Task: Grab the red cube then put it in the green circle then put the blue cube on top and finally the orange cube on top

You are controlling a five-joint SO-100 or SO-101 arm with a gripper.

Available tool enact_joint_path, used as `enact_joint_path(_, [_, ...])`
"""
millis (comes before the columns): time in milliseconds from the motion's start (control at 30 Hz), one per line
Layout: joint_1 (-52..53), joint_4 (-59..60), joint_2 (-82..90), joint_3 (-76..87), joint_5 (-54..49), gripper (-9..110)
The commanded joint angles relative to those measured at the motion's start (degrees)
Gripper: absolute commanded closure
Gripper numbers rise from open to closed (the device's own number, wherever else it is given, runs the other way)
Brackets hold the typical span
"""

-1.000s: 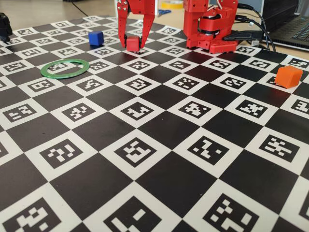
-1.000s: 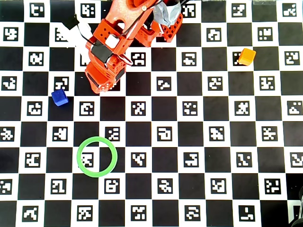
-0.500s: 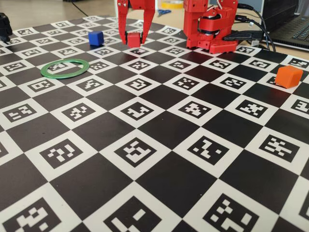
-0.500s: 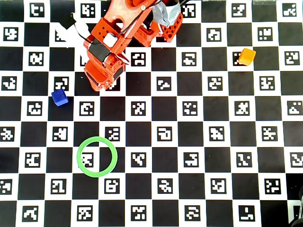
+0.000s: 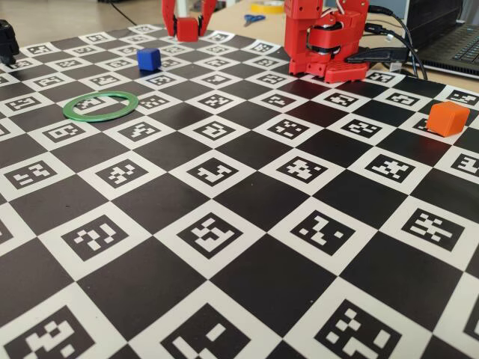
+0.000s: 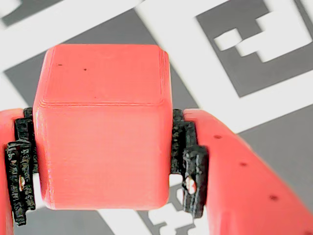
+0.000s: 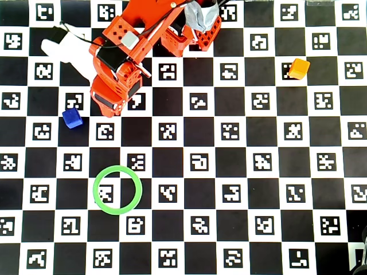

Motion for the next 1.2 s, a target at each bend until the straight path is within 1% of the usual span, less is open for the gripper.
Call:
enact_joint_path(0, [-3.25, 2.55, -0.70, -12.30, -3.43, 100])
enact_joint_path(567, [-13.27, 12.66, -22.06, -47.11, -10.63, 100])
enact_joint_path(867, [-16.17, 13.10, -35.07, -59.77, -11.43, 100])
enact_joint_path(967, [-15.91, 11.51, -38.76, -61.00, -11.95, 100])
enact_joint_path(1167, [-14.85, 4.31, -43.42, -57.22, -13.01, 100])
